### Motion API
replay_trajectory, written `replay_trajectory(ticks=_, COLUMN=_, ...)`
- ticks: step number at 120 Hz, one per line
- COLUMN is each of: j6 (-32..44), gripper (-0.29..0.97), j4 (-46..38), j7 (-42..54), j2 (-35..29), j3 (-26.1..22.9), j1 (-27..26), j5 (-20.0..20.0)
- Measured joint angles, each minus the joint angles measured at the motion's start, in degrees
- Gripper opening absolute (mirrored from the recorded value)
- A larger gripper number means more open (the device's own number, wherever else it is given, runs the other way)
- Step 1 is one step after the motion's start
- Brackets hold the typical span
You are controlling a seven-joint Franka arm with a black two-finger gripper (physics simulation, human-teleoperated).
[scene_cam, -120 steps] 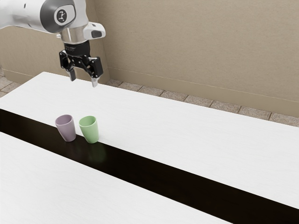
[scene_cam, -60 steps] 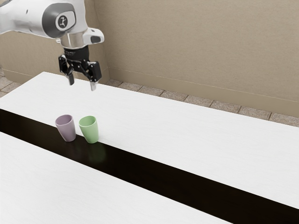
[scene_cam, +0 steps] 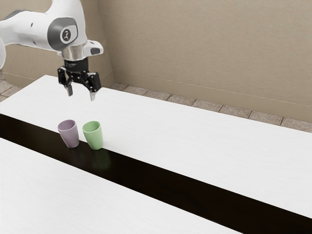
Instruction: Place the left cup onto the right cup
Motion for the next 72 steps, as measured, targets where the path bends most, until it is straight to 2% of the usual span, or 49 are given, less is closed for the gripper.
replay_trajectory(ticks=72, j6=3.68, gripper=0.52, j4=-0.01, j7=-0.03, j2=5.00, j3=3.41, j1=1.93, j5=-0.95)
